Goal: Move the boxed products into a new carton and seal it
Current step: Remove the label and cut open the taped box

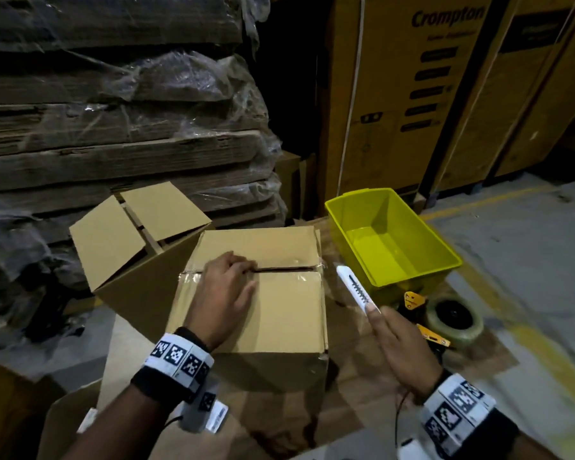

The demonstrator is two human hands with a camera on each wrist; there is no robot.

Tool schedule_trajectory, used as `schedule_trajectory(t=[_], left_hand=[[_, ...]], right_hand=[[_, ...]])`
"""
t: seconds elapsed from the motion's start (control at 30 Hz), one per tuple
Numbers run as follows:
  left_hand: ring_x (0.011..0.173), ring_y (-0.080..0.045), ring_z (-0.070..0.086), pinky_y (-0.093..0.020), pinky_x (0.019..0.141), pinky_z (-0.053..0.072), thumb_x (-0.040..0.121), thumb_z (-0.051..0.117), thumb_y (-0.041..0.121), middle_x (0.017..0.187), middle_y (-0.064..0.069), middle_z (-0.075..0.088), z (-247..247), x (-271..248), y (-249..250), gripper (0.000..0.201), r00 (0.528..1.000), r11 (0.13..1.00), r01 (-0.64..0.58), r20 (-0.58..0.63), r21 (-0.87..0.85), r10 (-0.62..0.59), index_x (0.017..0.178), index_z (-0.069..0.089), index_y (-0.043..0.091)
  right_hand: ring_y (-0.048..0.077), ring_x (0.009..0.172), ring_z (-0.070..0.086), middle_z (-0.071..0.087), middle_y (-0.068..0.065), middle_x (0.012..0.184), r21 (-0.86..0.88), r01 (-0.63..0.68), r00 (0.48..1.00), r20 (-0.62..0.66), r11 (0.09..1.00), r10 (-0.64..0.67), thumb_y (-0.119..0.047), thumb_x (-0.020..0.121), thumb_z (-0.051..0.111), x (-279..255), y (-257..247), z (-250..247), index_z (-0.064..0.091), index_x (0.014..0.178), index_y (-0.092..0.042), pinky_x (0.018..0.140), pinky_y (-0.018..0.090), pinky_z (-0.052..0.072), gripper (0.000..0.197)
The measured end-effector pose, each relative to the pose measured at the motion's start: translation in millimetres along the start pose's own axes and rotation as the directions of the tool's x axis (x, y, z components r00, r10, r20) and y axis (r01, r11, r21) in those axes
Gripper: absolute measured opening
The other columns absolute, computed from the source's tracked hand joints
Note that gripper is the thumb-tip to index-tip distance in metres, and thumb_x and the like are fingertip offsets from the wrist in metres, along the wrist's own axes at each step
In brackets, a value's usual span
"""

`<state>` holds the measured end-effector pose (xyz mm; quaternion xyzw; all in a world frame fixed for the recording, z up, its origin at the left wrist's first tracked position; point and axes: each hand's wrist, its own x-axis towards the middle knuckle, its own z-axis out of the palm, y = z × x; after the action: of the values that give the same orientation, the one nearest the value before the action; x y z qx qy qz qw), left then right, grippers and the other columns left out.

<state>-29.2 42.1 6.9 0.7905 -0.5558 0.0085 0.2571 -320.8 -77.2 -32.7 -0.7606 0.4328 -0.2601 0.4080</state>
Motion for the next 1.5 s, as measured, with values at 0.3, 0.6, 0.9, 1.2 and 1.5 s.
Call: schedule_trajectory(t=[0.3,0.6,0.9,1.2,1.5], left_hand=[[0.147,-0.012,0.021,-0.057,0.121,0.013,0.094,0.033,0.06,0.146,0.006,0.044,18,3,36,0.052,0.982,0.987,-0.156,0.118,0.038,0.151,0.132,0.057,0.034],[0.148,-0.013,0.02,-0.059,0.12,0.007,0.09,0.033,0.067,0.144,0.008,0.044,27,9,42,0.056,0.988,0.985,-0.126,0.105,0.114,0.114,0.127,0.056,0.033],[0.147,-0.009,0.02,-0.055,0.121,0.002,0.088,0.04,0.067,0.136,0.012,0.047,29,11,43,0.047,0.993,0.993,-0.104,0.062,0.05,0.101,0.117,0.057,0.034],[0.147,-0.009,0.02,-0.056,0.121,0.002,0.087,0.04,0.067,0.139,0.01,0.048,27,10,46,0.049,0.993,0.994,-0.106,0.059,0.03,0.104,0.116,0.058,0.032],[0.145,-0.009,0.027,-0.06,0.119,0.007,0.089,0.042,0.064,0.134,0.011,0.052,23,11,48,0.045,0.993,0.993,-0.116,0.0,0.02,0.116,0.114,0.058,0.03]], right_hand=[[0.003,0.069,0.058,0.062,-0.011,0.073,-0.054,0.074,0.997,0.041,0.996,-0.072,-0.054,0.093,0.045,0,6,-9,0.056,0.083,-0.028,0.06,0.031,0.046,0.03],[0.002,0.075,0.062,0.067,-0.014,0.082,-0.065,0.125,0.992,0.031,0.99,-0.123,-0.055,0.093,0.047,30,2,-3,0.067,0.097,-0.031,0.061,0.03,0.049,0.032],[0.01,0.077,0.063,0.069,-0.012,0.082,-0.141,0.123,0.99,0.083,0.982,-0.112,-0.066,0.086,0.045,55,1,-14,0.07,0.101,-0.033,0.061,0.032,0.048,0.043],[0.006,0.069,0.063,0.07,-0.013,0.073,-0.16,0.166,0.984,0.084,0.973,-0.154,-0.061,0.075,0.051,60,-2,-39,0.072,0.08,-0.038,0.06,0.033,0.051,0.032],[0.005,0.068,0.061,0.07,-0.01,0.075,-0.213,0.208,0.969,0.181,0.955,-0.17,-0.064,0.077,0.049,55,-8,-30,0.072,0.083,-0.032,0.055,0.03,0.044,0.04]])
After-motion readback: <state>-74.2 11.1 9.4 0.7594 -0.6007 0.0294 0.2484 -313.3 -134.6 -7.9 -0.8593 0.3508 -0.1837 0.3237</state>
